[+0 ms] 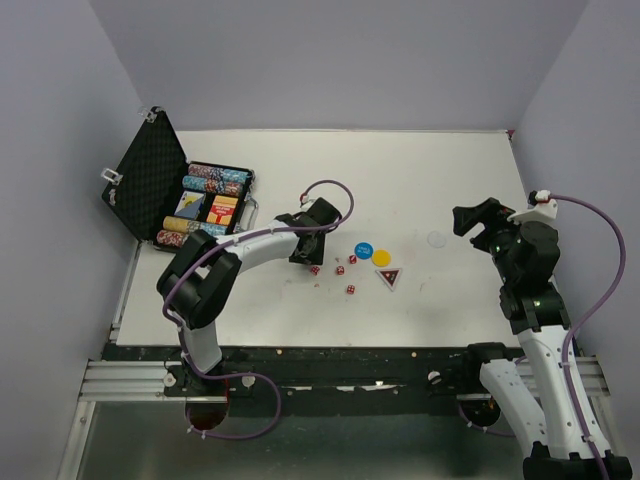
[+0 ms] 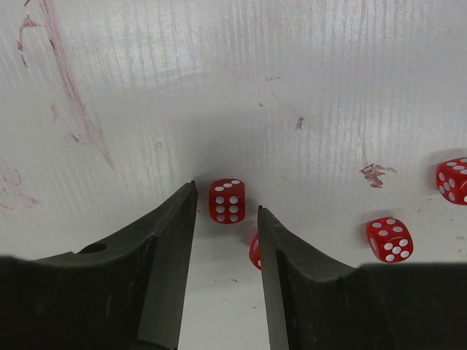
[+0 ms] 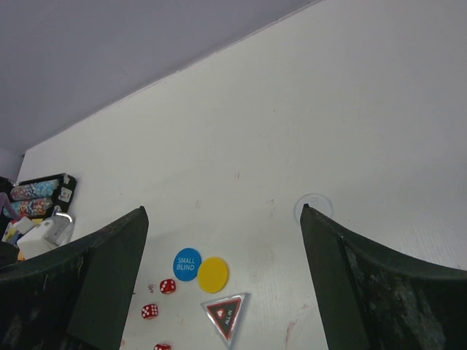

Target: Pack up texas hold em set

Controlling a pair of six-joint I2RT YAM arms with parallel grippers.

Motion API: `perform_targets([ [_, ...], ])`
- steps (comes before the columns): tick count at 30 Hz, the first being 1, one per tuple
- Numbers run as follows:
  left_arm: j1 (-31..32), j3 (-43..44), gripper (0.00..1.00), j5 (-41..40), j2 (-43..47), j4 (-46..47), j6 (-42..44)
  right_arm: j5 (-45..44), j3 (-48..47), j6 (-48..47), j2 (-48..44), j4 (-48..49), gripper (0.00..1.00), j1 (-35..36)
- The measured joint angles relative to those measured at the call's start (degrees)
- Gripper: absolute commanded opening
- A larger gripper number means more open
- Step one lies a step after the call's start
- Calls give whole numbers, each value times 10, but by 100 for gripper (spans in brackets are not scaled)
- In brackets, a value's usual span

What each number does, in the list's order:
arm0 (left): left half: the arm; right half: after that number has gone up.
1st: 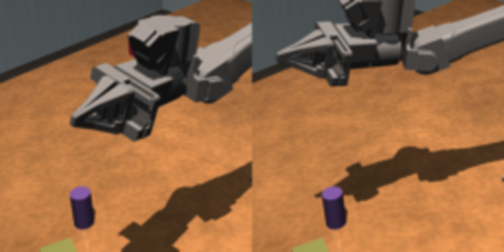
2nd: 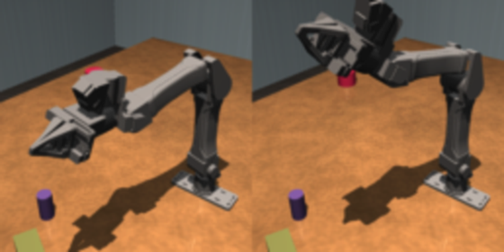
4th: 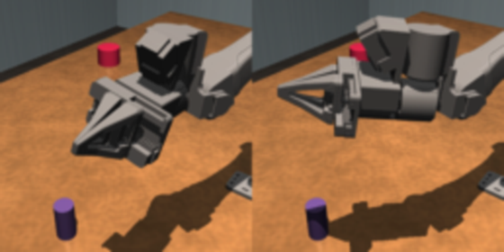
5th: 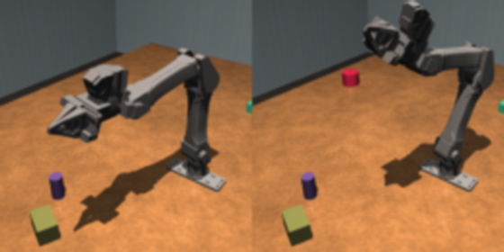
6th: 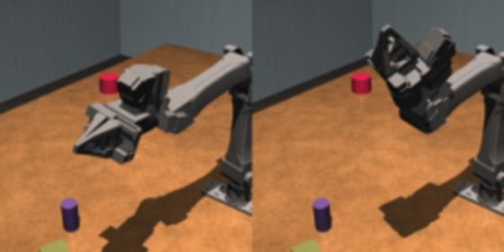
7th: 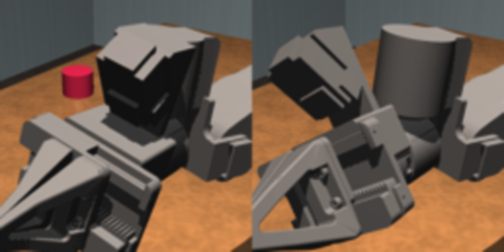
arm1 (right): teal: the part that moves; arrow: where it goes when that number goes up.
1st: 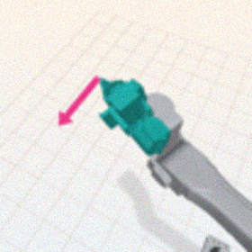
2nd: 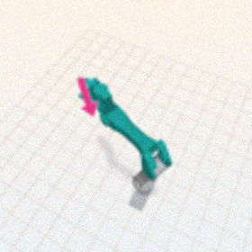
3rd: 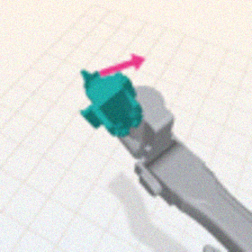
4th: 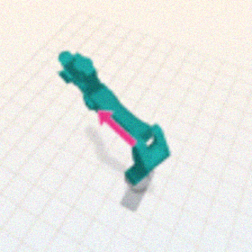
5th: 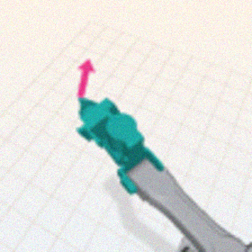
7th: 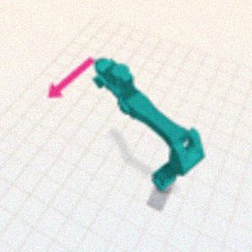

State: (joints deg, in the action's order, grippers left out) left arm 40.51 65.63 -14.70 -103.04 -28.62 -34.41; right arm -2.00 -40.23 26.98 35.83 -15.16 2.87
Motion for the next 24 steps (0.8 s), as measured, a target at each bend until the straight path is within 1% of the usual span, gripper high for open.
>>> perform_targets([
  [11, 8, 9, 41, -18, -1, -20, -14, 1, 0, 0, 0, 0, 93, 0],
  [24, 9, 18, 40, -27, -3, -24, -7, 4, 0, 0, 0, 0, 93, 0],
])
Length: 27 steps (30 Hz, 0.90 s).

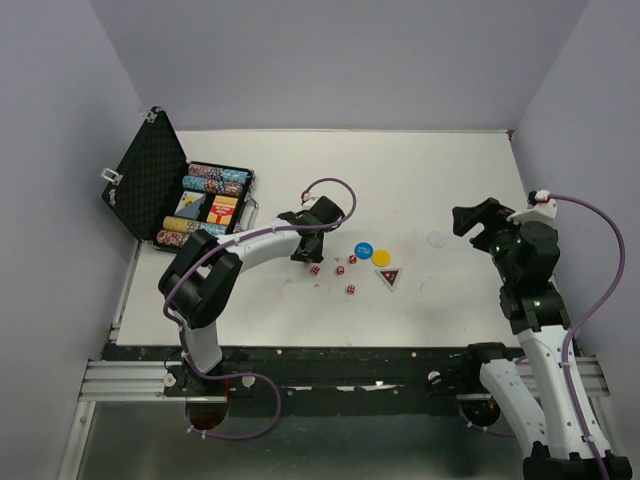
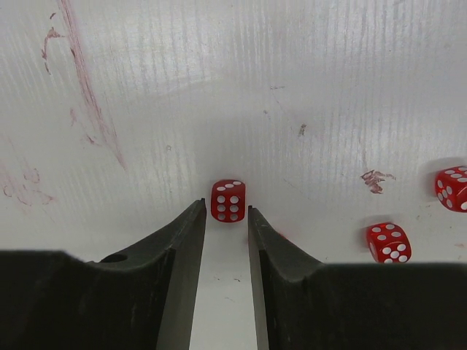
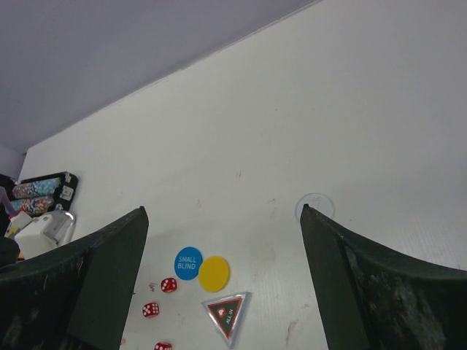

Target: Pack up texas hold em set

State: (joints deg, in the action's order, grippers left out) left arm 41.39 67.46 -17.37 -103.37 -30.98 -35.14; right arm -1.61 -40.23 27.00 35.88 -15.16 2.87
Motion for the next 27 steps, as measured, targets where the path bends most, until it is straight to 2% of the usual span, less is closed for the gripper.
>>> perform_targets([
  [14, 0, 15, 37, -1, -13, 0, 4, 0, 0, 0, 1, 0, 93, 0],
  [17, 0, 15, 31, -2, -16, -1, 4, 0, 0, 0, 1, 0, 93, 0],
  [20, 0, 15, 20, -5, -16, -1, 5, 0, 0, 0, 1, 0, 93, 0],
  [27, 0, 15, 19, -12, -9, -1, 9, 0, 0, 0, 1, 0, 93, 0],
])
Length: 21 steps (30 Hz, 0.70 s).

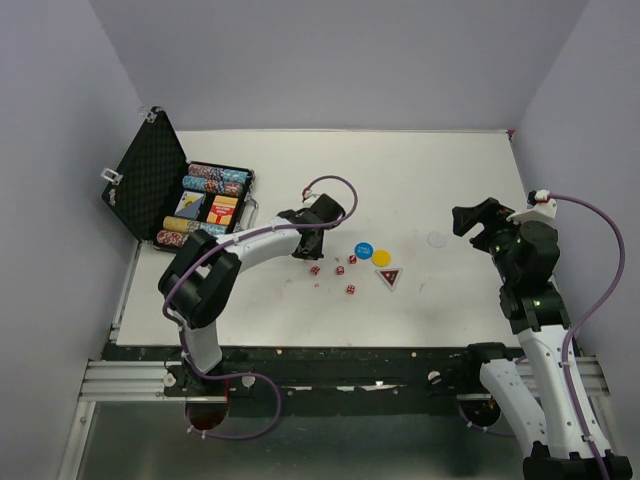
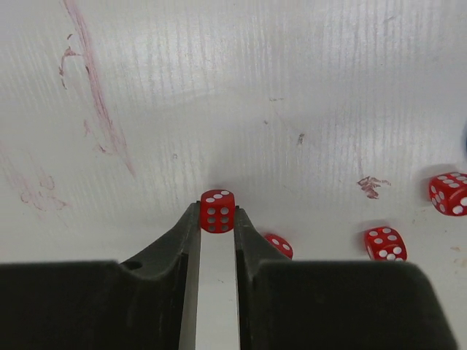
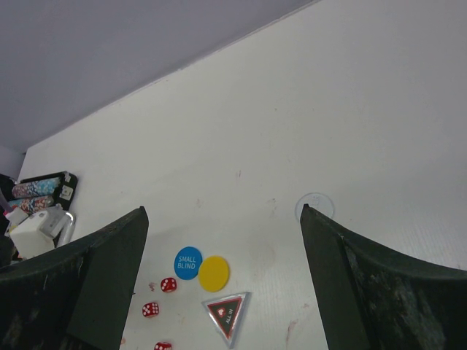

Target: Pack up texas hold em set

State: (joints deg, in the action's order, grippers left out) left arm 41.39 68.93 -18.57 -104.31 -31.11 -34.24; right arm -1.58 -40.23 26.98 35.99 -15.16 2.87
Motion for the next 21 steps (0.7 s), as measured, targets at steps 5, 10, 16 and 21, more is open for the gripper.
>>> perform_targets([
  [5, -12, -4, 20, 1, 67, -9, 32, 0, 0, 0, 0, 0, 93, 0],
  [10, -87, -4, 20, 17, 159, -14, 93, 0, 0, 0, 0, 0, 93, 0],
  [16, -231, -3, 20, 47, 170, -14, 174, 0, 0, 0, -3, 0, 93, 0],
  [21, -278, 28, 20, 68, 139, -24, 229, 0, 0, 0, -4, 0, 93, 0],
])
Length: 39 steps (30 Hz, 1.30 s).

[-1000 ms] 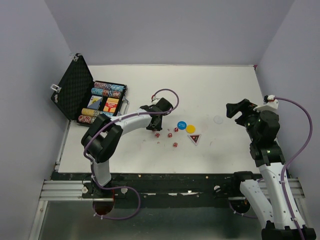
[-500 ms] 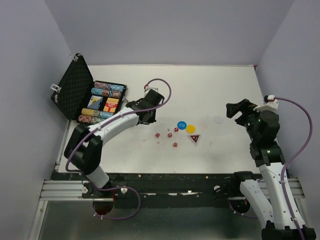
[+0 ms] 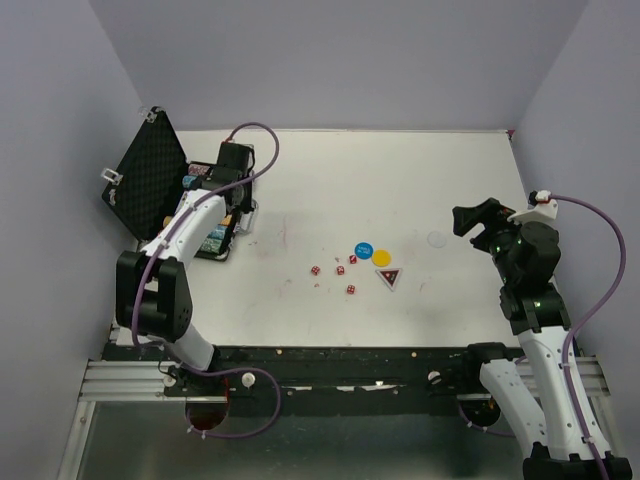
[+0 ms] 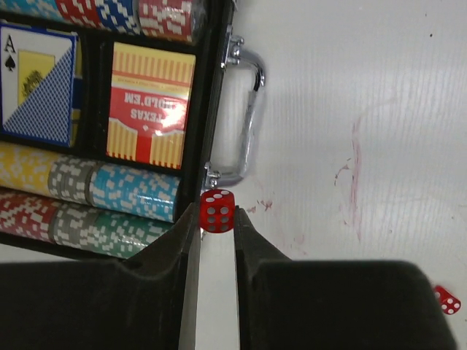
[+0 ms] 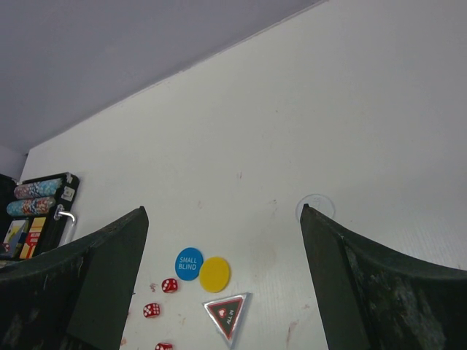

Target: Pack up texas hold em set

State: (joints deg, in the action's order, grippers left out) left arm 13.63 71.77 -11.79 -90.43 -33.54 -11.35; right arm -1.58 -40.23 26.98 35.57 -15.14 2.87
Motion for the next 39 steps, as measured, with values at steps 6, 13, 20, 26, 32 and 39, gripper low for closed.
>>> perform_targets([
  [6, -48, 94, 20, 20, -62, -1, 75, 0, 0, 0, 0, 0, 93, 0],
  [13, -107, 137, 19, 37, -120, -7, 114, 0, 0, 0, 0, 0, 93, 0],
  [20, -145, 184, 19, 50, -177, -24, 135, 0, 0, 0, 0, 0, 93, 0],
  [26, -171, 235, 20, 63, -231, -47, 136, 0, 0, 0, 0, 0, 93, 0],
  [32, -182, 288, 20, 82, -270, -80, 134, 0, 0, 0, 5, 0, 93, 0],
  [39, -181, 347, 20, 98, -312, -110, 129, 0, 0, 0, 9, 0, 93, 0],
])
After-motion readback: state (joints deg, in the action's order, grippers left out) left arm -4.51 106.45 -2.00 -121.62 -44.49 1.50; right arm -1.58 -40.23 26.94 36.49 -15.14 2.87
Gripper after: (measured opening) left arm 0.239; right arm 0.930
